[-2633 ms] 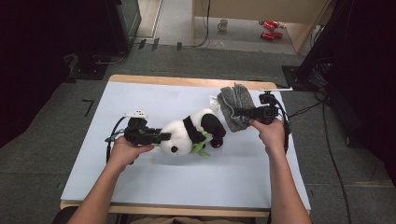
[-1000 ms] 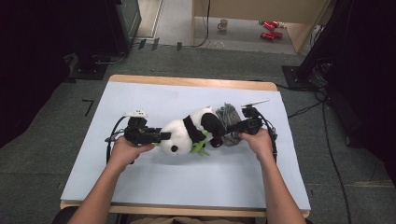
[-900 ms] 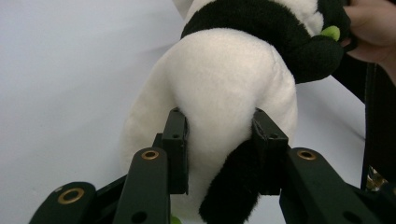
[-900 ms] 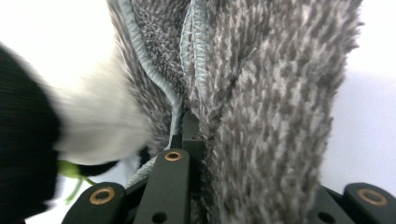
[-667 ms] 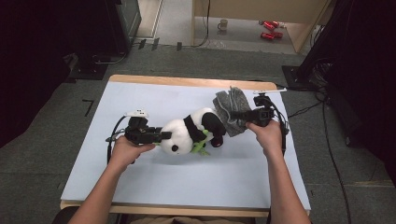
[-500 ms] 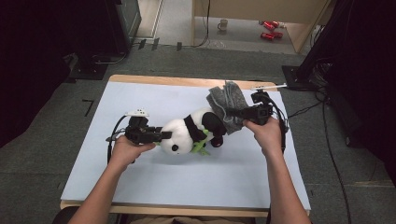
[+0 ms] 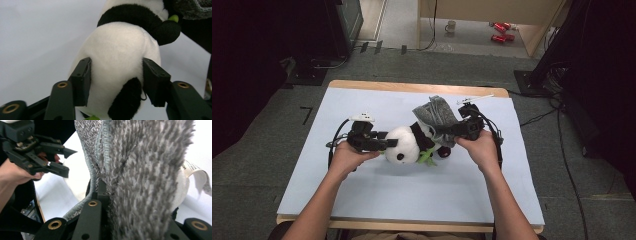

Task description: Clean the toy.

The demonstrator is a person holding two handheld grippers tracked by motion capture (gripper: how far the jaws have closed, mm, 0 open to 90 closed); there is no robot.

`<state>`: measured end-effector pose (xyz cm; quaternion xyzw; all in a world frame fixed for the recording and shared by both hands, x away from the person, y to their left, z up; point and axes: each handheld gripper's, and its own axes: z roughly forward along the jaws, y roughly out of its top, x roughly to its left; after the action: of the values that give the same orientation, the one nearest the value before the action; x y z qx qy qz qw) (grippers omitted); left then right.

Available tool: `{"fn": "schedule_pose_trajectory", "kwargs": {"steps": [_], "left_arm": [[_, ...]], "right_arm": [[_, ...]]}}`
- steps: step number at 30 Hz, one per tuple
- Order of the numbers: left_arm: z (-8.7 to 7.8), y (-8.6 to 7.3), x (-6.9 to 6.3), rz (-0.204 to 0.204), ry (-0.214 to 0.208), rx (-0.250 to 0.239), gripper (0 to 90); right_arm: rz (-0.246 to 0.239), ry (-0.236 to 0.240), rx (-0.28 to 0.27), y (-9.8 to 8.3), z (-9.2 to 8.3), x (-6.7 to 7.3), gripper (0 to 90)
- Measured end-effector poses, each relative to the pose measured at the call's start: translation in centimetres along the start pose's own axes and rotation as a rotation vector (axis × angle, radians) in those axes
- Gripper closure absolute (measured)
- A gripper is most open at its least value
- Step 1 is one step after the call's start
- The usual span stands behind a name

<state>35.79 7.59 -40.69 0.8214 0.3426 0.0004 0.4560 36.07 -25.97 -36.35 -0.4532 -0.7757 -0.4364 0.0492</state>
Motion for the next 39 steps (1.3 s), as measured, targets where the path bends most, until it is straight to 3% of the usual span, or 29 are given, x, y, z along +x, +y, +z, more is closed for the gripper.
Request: {"fn": "schedule_pose_trajectory", "kwargs": {"steps": [3, 6, 13, 16, 21, 25, 28, 31, 34, 39], "left_arm": [[-0.2, 0.8, -0.4, 0.061, 0.011, 0.009, 42.0], [-0.3, 1.7, -0.6, 0.075, -0.011, 0.012, 40.1], [1.4, 3.8, -1.3, 0.164, -0.015, 0.099, 32.6], [2.0, 4.0, -1.3, 0.193, -0.003, 0.116, 31.5], [2.5, 4.8, -1.4, 0.192, 0.005, 0.14, 28.7], [3.4, 4.8, -1.8, 0.253, 0.019, 0.187, 28.2], [3.6, 4.1, -1.5, 0.269, 0.007, 0.182, 36.3], [3.5, 3.9, -1.4, 0.247, 0.014, 0.186, 50.7], [3.3, 3.3, -1.9, 0.269, 0.044, 0.141, 63.4], [2.4, 2.7, -1.0, 0.141, 0.016, 0.058, 73.4]], "right_arm": [[-0.001, 0.001, -0.007, -0.1, 0.1, -0.2, 79.2], [0.002, 0.004, -0.007, 0.0, 0.1, -0.2, 79.2], [-0.002, -0.001, -0.013, 0.1, 0.1, -0.2, 79.1], [-0.004, -0.006, -0.016, 0.1, 0.1, -0.2, 79.1], [-0.007, -0.009, -0.018, 0.1, 0.2, -0.1, 79.1], [-0.007, -0.007, -0.016, 0.1, 0.2, -0.1, 79.1], [-0.01, -0.012, -0.017, 0.1, 0.2, -0.1, 79.0], [-0.015, -0.012, -0.032, 0.2, 0.2, 0.0, 78.8], [-0.022, -0.03, -0.068, 0.3, -0.2, 0.3, 78.7], [-0.037, -0.027, -0.158, 0.6, -1.9, 0.7, 78.5]]}}
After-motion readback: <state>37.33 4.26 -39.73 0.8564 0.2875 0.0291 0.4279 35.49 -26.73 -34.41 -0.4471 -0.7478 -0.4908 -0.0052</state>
